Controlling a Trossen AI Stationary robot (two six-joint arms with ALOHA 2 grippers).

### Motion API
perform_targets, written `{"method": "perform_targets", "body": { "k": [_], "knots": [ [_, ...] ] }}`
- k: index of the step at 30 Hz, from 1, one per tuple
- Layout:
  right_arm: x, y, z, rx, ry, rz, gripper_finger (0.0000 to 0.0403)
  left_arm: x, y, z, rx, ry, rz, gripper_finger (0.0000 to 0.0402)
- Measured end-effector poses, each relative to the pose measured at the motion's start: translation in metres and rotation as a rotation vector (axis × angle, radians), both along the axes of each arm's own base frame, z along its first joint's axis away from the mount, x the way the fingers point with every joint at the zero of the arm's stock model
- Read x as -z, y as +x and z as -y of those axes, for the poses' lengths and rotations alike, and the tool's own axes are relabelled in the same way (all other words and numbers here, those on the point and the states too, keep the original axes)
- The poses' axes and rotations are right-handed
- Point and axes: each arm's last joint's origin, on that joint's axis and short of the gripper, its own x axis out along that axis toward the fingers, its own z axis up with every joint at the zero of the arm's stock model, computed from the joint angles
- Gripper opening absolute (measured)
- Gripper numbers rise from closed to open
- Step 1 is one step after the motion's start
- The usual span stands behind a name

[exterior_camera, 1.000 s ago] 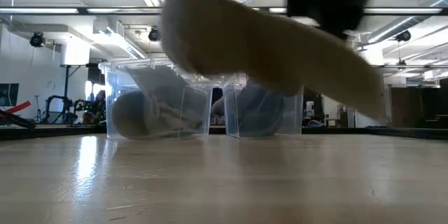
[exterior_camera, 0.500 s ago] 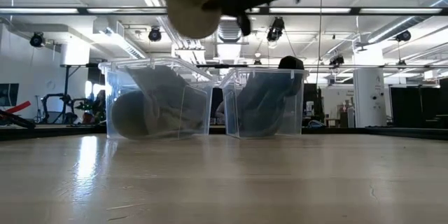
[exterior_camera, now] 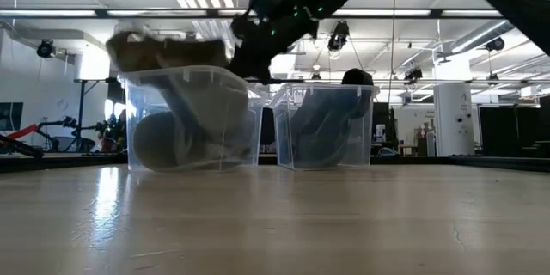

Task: Pick & Place hat
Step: Put the brown cap into the left transparent bin

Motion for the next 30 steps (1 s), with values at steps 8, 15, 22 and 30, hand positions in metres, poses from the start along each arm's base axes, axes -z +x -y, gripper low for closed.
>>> {"method": "perform_targets", "body": {
  "k": [8,15,22,30],
  "knots": [
    [0.032,0.018,0.007,-0.032,-0.097,-0.171,0.0013,0.002,-0.001,-0.001,-0.001,0.015,-0.018,0.0202],
    [0.041,0.021,0.008,-0.056,-0.245,-0.374,0.0054,0.004,-0.002,-0.002,-0.037,0.049,-0.037,0.0202],
    [0.018,0.023,0.010,-0.046,-0.304,-0.360,0.0115,0.005,-0.003,-0.003,-0.052,0.067,-0.048,0.0202],
    [-0.037,0.009,0.002,-0.043,-0.342,-0.263,0.0150,0.005,-0.003,-0.004,-0.065,0.095,-0.052,0.0202]
  ]
}}
